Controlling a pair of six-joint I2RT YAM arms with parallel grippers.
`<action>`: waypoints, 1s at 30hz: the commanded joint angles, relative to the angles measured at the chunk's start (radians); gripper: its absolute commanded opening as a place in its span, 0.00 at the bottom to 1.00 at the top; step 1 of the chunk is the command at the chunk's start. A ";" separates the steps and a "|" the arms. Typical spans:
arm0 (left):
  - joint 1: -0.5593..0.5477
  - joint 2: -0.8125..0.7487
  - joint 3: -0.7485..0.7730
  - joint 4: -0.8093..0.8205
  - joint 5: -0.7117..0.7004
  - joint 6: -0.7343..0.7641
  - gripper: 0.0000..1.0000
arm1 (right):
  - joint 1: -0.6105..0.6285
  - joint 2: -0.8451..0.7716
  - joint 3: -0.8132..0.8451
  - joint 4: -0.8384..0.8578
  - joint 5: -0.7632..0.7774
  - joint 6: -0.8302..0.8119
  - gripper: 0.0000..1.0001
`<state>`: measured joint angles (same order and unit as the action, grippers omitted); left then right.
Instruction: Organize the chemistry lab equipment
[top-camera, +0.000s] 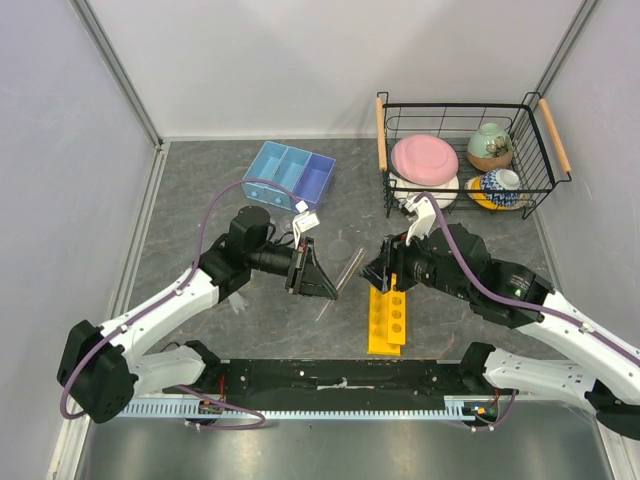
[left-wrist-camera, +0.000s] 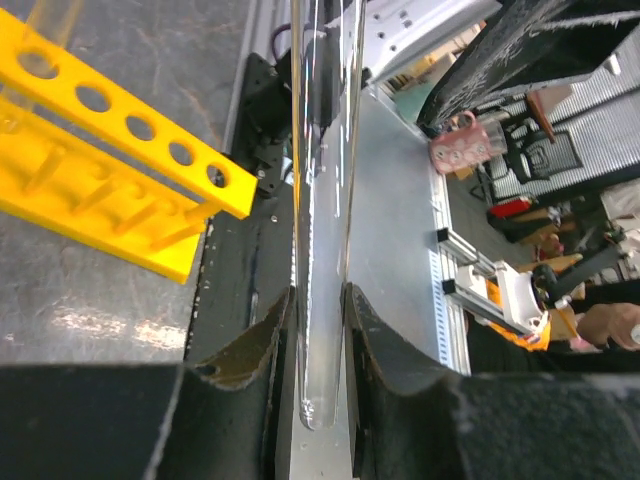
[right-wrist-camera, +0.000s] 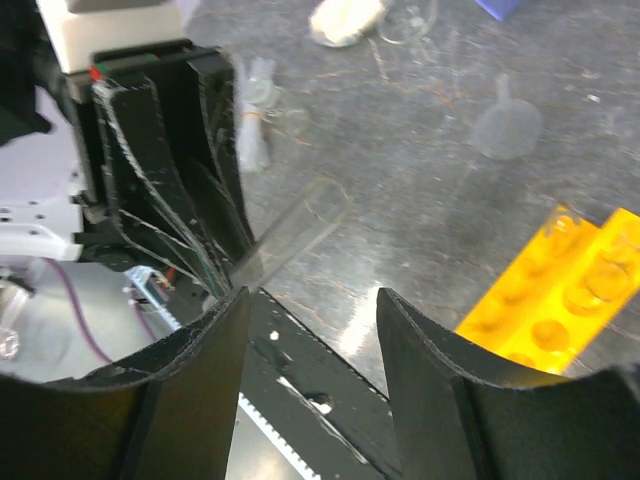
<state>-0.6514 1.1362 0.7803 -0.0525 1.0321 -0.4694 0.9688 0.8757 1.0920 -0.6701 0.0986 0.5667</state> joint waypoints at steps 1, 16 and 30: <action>0.001 -0.049 -0.047 0.275 0.120 -0.165 0.08 | 0.002 0.017 0.048 0.124 -0.124 0.036 0.61; 0.001 -0.107 -0.119 0.422 0.158 -0.262 0.06 | -0.099 0.074 0.091 0.210 -0.315 0.033 0.61; 0.001 -0.112 -0.122 0.442 0.169 -0.267 0.04 | -0.143 0.088 0.106 0.251 -0.461 0.062 0.52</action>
<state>-0.6514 1.0443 0.6643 0.3439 1.1641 -0.7090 0.8303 0.9749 1.1477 -0.4698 -0.3061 0.6102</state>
